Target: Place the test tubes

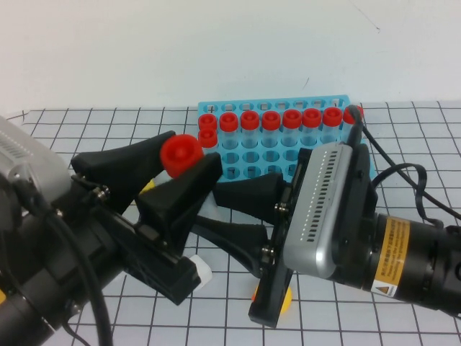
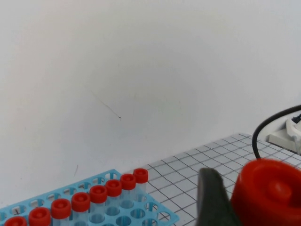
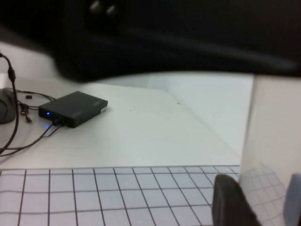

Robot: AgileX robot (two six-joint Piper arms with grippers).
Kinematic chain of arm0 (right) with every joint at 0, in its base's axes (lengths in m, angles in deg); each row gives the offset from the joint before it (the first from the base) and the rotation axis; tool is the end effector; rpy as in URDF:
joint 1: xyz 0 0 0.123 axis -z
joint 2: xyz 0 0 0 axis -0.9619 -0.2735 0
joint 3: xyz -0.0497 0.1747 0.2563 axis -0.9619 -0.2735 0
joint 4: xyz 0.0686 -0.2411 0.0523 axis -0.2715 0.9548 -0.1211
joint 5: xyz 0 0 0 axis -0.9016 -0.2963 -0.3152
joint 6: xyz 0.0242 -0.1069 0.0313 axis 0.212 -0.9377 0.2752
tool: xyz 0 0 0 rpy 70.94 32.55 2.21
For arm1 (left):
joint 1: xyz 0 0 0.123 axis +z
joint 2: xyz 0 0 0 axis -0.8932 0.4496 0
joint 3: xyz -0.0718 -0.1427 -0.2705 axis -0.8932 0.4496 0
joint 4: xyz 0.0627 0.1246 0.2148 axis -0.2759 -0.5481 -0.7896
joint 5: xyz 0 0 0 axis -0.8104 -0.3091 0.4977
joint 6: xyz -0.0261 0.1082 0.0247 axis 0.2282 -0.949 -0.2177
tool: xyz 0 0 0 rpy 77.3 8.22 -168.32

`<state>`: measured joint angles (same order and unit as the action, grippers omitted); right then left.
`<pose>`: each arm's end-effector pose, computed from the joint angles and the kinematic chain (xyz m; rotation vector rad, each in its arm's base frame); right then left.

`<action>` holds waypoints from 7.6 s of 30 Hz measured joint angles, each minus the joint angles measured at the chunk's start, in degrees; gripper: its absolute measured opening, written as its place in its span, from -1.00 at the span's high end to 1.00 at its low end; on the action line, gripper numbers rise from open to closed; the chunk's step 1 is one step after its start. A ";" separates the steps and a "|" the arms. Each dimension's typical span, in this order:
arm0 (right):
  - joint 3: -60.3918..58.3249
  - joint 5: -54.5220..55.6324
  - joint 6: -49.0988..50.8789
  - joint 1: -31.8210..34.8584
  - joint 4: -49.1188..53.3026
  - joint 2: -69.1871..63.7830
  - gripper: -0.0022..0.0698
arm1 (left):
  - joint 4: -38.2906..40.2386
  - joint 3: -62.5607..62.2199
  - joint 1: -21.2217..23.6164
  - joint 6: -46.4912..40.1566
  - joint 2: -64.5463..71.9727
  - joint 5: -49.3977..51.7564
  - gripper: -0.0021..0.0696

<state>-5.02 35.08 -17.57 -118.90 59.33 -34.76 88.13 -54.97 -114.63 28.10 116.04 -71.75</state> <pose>0.1932 0.2654 0.3238 -1.0702 1.1420 0.8066 0.1381 -0.1368 0.3835 0.3645 1.4199 -0.7289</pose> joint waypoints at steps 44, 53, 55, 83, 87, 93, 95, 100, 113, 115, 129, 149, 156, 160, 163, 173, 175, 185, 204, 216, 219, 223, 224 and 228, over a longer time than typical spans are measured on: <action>-11.26 -29.68 60.03 0.00 58.52 48.60 0.94 | 1.05 0.00 0.00 -18.44 -4.93 -0.14 0.21; -29.45 -37.62 65.63 0.00 58.79 64.62 0.94 | 1.05 0.00 0.00 -18.95 -4.93 0.51 0.21; -32.19 -37.83 67.23 0.00 58.79 66.45 0.94 | 1.05 0.00 0.00 -19.04 -4.93 1.09 0.21; -35.73 -38.00 68.69 0.00 58.79 69.03 0.94 | 1.15 0.00 0.00 -25.38 -4.93 -0.86 0.21; -35.73 -38.00 68.69 0.00 58.79 69.03 0.94 | 3.08 0.00 0.00 -30.60 -4.67 -3.00 0.21; -35.73 -38.00 68.69 0.00 58.79 69.03 0.94 | 8.97 0.00 0.00 -41.13 -3.20 -3.30 0.21; -35.73 -38.00 68.69 0.00 58.79 69.03 0.94 | 9.37 0.00 0.54 -41.12 -3.20 -3.20 0.21; -35.73 -38.00 68.57 0.00 58.79 69.03 0.94 | 5.35 0.00 4.54 -19.59 -3.20 -2.62 0.21; -35.73 -38.00 68.57 0.00 58.79 69.03 0.94 | -24.02 -2.82 16.47 27.64 4.87 6.64 0.21; -35.73 -38.00 68.57 0.00 58.79 69.03 0.94 | -27.03 -3.69 17.76 30.14 7.06 6.31 0.21; -35.73 -38.00 68.47 0.00 58.79 69.03 0.94 | -29.69 -5.95 19.03 24.71 32.55 -26.82 0.21; -35.73 -38.00 68.47 0.00 58.79 69.03 0.94 | -28.35 -26.06 19.24 22.82 55.84 -20.95 0.21; -35.73 -38.00 68.47 0.00 58.79 69.03 0.94 | -21.02 -26.76 19.64 18.43 58.71 -21.57 0.21; -35.73 -38.00 68.47 0.00 58.79 69.03 0.94 | -20.64 -27.84 21.21 18.27 60.40 -21.89 0.21; -35.73 -38.00 68.47 0.00 58.79 69.03 0.94 | -20.64 -29.35 21.69 19.70 61.43 -20.73 0.21; -35.73 -38.00 68.47 0.00 58.79 69.03 0.94 | -24.76 -32.00 21.83 21.66 63.27 -20.20 0.21; -35.73 -38.00 68.47 0.00 58.79 69.03 0.94 | -24.76 -32.00 21.83 21.79 63.38 -20.20 0.21; -35.84 -38.00 68.47 0.00 58.79 69.03 0.94 | -24.76 -32.47 21.83 21.79 63.71 -20.11 0.21; -35.93 -38.00 68.47 0.00 58.79 69.03 0.94 | -24.76 -32.47 21.83 20.55 62.18 -16.36 0.21; -35.93 -38.00 68.47 0.00 58.79 69.03 0.94 | -24.76 -32.47 21.83 20.74 62.18 -13.61 0.21; -35.93 -38.00 68.47 0.00 58.79 69.03 0.94 | -24.76 -32.47 21.83 20.74 62.18 -13.41 0.21; -35.93 -38.00 68.47 0.00 58.79 69.03 0.94 | -24.76 -32.47 21.83 20.74 62.18 -13.31 0.21; -35.93 -38.00 68.47 0.00 58.79 69.03 0.94 | -24.76 -32.47 21.83 20.74 62.18 -13.22 0.21; -35.93 -38.00 68.47 0.00 58.79 69.03 0.94 | -24.76 -32.47 21.83 20.87 62.06 -12.50 0.00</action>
<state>-40.95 -2.92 50.90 -118.90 118.12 34.27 63.37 -87.44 -92.80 48.98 178.10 -84.25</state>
